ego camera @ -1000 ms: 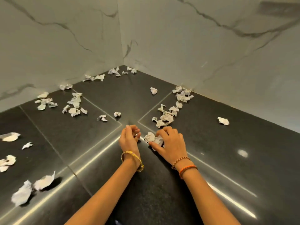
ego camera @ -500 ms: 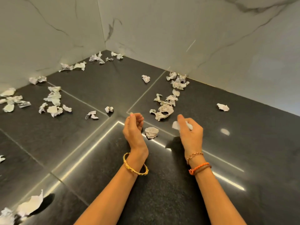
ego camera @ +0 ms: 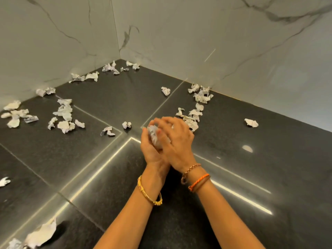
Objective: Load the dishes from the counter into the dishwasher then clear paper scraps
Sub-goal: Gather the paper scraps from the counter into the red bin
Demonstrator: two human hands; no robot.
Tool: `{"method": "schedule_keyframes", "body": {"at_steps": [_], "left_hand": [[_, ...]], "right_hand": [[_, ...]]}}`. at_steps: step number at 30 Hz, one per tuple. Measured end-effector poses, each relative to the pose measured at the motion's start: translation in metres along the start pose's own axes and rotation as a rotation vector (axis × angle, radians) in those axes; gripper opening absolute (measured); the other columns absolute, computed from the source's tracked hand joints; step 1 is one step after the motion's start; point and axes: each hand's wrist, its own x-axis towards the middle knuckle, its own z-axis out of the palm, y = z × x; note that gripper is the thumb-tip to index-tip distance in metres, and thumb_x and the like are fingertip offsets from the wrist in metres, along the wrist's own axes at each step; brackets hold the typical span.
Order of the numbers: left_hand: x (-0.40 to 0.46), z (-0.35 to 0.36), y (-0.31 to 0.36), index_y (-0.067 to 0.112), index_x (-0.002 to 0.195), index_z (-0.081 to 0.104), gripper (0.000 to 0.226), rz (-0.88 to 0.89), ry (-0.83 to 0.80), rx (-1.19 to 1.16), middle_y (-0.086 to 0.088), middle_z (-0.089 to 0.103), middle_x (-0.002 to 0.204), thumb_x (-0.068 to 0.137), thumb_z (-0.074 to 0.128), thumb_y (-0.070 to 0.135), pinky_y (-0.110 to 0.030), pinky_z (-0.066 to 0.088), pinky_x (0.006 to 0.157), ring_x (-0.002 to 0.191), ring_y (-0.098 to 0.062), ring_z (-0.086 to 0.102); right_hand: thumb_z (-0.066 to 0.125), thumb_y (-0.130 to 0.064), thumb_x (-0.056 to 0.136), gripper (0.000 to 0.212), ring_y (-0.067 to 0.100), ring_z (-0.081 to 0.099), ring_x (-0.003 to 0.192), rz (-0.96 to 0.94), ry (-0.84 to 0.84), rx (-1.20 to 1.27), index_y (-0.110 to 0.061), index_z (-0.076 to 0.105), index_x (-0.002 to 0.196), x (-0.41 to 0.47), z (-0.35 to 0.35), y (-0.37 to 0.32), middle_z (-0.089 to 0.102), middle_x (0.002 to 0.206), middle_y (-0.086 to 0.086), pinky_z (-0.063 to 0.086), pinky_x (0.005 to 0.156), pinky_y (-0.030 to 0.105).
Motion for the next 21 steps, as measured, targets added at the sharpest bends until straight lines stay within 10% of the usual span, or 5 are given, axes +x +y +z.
{"method": "schedule_keyframes", "body": {"at_steps": [4, 10, 16, 21], "left_hand": [[0.005, -0.003, 0.003, 0.023, 0.091, 0.056, 0.018, 0.056, 0.089, 0.058, -0.001, 0.057, 0.084, 0.095, 0.038, 0.020, -0.023, 0.054, 0.057, 0.066, -0.015, 0.063], [0.008, -0.006, 0.009, 0.024, 0.092, 0.057, 0.023, 0.091, 0.077, 0.044, 0.000, 0.056, 0.082, 0.096, 0.036, 0.016, -0.023, 0.053, 0.058, 0.073, -0.017, 0.059], [0.004, -0.007, 0.008, 0.022, 0.093, 0.060, 0.024, -0.017, -0.003, 0.057, -0.003, 0.061, 0.091, 0.094, 0.038, 0.032, -0.036, 0.053, 0.076, 0.079, -0.023, 0.066], [-0.001, -0.001, 0.001, 0.019, 0.095, 0.059, 0.025, -0.047, -0.015, 0.034, -0.009, 0.062, 0.090, 0.095, 0.039, 0.034, -0.028, 0.057, 0.054, 0.062, -0.020, 0.069]], "right_hand": [[0.047, -0.031, 0.083, 0.034, 0.006, 0.053, 0.095, 0.139, 0.049, 0.248, -0.017, 0.064, 0.108, 0.001, -0.030, 0.026, 0.054, 0.100, -0.022, 0.038, 0.083, 0.021], [0.065, -0.014, 0.081, 0.031, 0.022, 0.053, 0.111, 0.019, -0.470, -0.193, -0.017, 0.066, 0.112, -0.027, -0.034, 0.051, 0.060, 0.122, 0.002, 0.033, 0.094, 0.023], [0.064, 0.000, 0.074, 0.025, 0.007, 0.055, 0.092, -0.026, 0.142, 0.135, -0.010, 0.072, 0.094, -0.016, -0.035, 0.026, 0.060, 0.094, 0.004, 0.038, 0.083, 0.003], [0.049, -0.031, 0.086, 0.026, 0.013, 0.042, 0.095, -0.285, 0.133, -0.237, -0.027, 0.070, 0.100, -0.010, -0.014, 0.022, 0.065, 0.096, -0.005, 0.030, 0.078, 0.026]]}}
